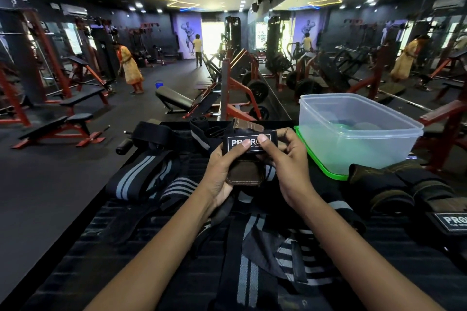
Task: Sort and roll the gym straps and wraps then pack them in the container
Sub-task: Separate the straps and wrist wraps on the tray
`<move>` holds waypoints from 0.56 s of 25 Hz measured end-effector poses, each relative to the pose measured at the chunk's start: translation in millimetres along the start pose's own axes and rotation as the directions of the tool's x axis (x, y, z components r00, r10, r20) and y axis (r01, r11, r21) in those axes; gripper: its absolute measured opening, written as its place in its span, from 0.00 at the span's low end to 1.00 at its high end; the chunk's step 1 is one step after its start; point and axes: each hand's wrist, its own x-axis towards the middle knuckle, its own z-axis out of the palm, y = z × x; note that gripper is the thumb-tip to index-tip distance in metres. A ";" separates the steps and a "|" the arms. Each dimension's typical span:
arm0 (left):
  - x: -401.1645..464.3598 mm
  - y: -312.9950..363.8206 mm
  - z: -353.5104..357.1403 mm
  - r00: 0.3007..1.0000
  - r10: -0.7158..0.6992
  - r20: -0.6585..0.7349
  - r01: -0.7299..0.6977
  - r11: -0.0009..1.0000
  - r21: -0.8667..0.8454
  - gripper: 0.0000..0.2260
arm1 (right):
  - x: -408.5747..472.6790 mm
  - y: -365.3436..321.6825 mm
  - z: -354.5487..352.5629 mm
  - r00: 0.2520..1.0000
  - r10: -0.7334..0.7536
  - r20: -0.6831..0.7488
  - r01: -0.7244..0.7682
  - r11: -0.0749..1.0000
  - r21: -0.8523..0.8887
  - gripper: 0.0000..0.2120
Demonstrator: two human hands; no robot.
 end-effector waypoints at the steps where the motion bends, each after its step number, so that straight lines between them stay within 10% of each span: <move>1: 0.6 -0.8 -0.6 1.000 0.011 -0.024 -0.011 1.000 0.002 0.20 | 1.4 2.6 0.8 1.000 0.023 -0.012 -0.022 1.000 0.018 0.07; 14: 1.7 -3.5 -3.5 0.998 0.018 -0.055 -0.010 0.989 0.146 0.16 | 3.9 16.2 -2.0 0.977 0.178 -0.118 -0.182 0.983 -0.028 0.13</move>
